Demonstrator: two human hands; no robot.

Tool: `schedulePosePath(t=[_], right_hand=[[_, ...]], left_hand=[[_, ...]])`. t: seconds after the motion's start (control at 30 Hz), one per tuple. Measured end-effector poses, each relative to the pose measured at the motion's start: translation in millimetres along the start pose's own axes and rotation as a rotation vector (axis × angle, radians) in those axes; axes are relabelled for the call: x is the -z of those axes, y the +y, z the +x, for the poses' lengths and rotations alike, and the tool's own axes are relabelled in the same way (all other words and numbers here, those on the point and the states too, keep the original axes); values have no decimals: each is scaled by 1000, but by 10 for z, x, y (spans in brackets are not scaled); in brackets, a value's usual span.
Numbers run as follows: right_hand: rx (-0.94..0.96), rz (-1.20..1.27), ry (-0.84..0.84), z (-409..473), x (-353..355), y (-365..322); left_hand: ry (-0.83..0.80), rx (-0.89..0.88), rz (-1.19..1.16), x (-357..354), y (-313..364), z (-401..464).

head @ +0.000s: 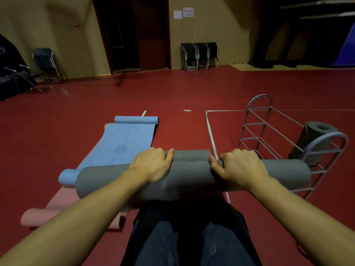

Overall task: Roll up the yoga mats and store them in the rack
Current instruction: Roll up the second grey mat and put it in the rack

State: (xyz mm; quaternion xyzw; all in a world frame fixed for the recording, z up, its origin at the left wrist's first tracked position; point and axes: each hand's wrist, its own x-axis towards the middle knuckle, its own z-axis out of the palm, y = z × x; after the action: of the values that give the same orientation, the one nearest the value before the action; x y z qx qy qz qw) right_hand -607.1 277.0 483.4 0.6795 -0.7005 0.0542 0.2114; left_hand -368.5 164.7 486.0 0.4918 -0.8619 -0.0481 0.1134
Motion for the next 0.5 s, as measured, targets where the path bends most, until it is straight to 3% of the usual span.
schedulePosePath(t=[0.2,0.37,0.5], right_hand=[[26,72,-55,-464,297,-173],[50,88,-166,-1018,149,-407],[22,144,-289,-1344,-136,-543]], left_hand=[[-215,37,17,112,15,-524],[-465,0,39,-335,-54,-1018],[-599,67,-40,-622,-61,-1219]])
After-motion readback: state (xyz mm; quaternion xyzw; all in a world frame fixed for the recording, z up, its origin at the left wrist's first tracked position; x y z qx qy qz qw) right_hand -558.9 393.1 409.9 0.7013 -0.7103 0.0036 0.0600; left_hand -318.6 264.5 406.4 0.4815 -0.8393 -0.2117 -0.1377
